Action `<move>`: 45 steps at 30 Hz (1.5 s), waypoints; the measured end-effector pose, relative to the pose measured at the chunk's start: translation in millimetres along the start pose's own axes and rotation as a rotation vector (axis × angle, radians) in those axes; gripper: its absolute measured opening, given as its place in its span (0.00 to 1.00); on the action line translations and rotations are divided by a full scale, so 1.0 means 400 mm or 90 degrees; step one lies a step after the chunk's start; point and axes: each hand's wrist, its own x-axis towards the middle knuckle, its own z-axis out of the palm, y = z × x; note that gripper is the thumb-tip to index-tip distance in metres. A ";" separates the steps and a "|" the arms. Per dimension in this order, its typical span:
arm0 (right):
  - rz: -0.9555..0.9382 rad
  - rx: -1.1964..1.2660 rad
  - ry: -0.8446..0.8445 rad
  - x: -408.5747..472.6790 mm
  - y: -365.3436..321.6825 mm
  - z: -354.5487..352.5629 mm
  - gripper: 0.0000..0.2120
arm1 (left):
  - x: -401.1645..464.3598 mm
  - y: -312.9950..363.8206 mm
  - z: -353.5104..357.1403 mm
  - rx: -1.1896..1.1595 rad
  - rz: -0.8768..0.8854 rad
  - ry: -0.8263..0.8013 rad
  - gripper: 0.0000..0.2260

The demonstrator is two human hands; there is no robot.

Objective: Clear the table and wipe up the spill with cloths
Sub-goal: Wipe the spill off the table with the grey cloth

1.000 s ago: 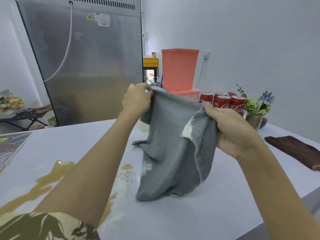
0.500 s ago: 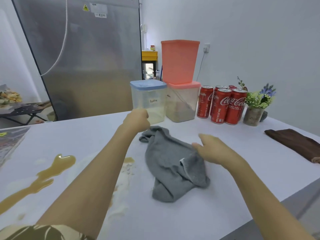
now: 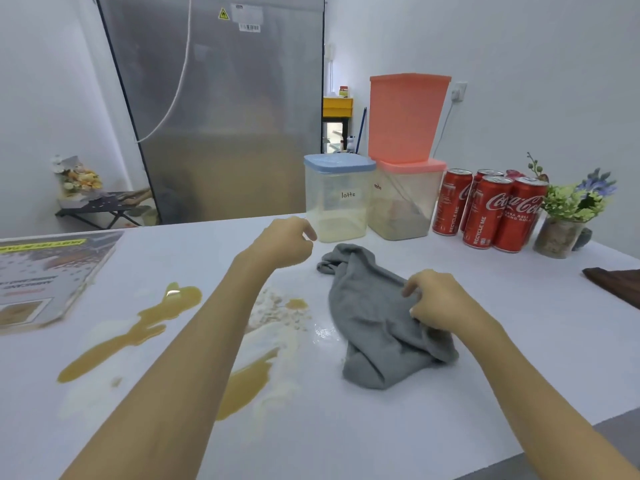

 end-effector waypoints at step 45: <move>-0.230 0.016 -0.065 0.195 -0.185 0.235 0.25 | -0.285 -0.338 -0.059 -0.129 -0.156 0.141 0.11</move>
